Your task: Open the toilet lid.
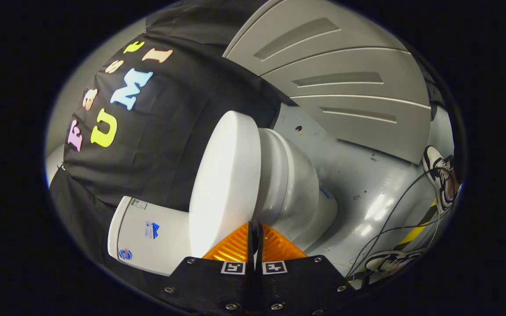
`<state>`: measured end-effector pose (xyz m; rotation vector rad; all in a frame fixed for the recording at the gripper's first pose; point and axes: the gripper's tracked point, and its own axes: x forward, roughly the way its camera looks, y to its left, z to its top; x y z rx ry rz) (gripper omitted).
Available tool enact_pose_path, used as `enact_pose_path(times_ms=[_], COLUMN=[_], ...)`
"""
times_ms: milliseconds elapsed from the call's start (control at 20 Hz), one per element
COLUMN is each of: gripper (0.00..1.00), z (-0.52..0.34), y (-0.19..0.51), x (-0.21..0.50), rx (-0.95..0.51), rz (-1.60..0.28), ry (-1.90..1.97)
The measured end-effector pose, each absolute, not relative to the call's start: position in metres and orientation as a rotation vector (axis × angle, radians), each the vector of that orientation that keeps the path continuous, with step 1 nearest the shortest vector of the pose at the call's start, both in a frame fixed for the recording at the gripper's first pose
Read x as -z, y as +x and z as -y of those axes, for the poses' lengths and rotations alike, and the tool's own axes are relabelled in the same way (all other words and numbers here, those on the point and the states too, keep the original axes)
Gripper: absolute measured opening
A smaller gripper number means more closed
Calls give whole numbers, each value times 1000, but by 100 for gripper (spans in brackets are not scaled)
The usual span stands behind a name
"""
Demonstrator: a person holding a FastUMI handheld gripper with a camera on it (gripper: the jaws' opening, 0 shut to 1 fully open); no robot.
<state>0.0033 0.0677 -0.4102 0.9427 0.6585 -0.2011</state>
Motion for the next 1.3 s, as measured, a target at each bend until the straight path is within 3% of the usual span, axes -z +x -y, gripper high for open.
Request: enact_pose_path(times_ms=[600, 1300], gripper=[0, 0], z=[-85, -148], y=[9, 17], x=[331, 248], rx=[253, 156], rz=[-639, -587], ry=[732, 330])
